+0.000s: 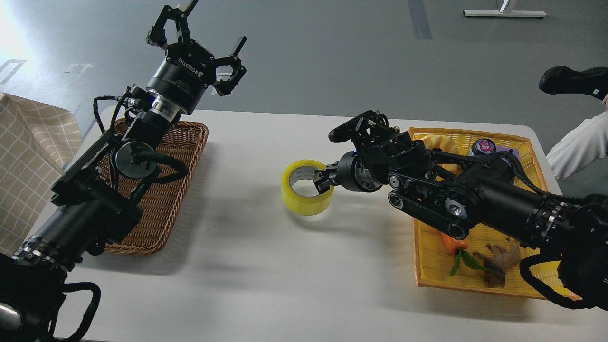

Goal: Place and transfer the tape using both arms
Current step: 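Carry the tape toward the left arm and set it on the table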

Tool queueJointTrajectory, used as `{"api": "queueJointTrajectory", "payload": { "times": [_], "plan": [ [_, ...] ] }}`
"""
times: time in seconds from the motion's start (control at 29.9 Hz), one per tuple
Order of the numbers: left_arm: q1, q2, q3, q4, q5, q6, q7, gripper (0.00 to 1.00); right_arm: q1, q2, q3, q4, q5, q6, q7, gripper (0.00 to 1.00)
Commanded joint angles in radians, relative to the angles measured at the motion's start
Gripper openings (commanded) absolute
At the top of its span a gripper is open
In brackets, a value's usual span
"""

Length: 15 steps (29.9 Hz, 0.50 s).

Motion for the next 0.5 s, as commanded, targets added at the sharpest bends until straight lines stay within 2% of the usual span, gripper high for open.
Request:
{"api": "queueJointTrajectory", "payload": {
  "times": [0.0, 0.47],
  "plan": [
    [0.000, -0.001, 0.000, 0.000, 0.000, 0.000, 0.000, 0.98, -0.005, 0.004, -0.001, -0.004, -0.001, 0.000, 0.000, 0.00],
    [0.000, 0.004, -0.005, 0.000, 0.000, 0.000, 0.000, 0.98, -0.016, 0.027, -0.003, -0.023, -0.024, 0.000, 0.002, 0.00]
  ]
}}
